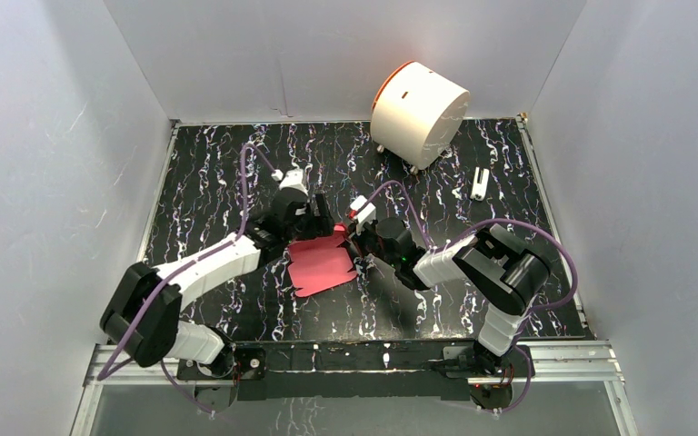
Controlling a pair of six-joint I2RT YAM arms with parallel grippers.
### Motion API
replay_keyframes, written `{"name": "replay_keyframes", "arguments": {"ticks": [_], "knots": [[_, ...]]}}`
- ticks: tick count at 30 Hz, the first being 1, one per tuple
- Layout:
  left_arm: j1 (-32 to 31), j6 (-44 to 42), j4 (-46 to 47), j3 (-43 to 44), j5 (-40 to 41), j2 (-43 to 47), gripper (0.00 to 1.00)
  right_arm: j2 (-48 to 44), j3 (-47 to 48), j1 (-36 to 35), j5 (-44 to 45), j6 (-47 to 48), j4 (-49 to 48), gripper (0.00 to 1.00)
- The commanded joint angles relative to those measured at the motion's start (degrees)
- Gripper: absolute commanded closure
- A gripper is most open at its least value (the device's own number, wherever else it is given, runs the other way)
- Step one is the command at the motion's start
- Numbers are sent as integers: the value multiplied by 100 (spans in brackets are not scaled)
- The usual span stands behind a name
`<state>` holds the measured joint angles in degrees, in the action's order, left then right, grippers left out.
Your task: Fold the paper box
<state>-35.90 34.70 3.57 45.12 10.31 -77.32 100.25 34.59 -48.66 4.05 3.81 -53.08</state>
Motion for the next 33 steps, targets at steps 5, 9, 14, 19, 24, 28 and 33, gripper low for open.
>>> {"name": "replay_keyframes", "arguments": {"ticks": [5,9,14,19,24,28,33], "knots": [[-282,-325,-2,292,224,-486,26,30,-125,-29,-95,-25,-297,89],[-311,-434,114,225,326,-643,26,50,-122,-29,-121,-47,-331,89],[-368,-658,87,268,258,-834,27,67,-134,-22,-145,-89,-365,89],[-387,-875,-56,285,397,-848,28,54,-155,-3,-173,-142,-430,89],[-384,-1019,-322,451,712,-942,39,48,-188,31,-356,-153,-563,88],[-384,-1044,-323,438,674,-985,54,63,-189,59,-655,-153,-668,87],[-385,-1026,-271,406,652,-1090,63,97,-223,68,-1055,-162,-756,86]]}}
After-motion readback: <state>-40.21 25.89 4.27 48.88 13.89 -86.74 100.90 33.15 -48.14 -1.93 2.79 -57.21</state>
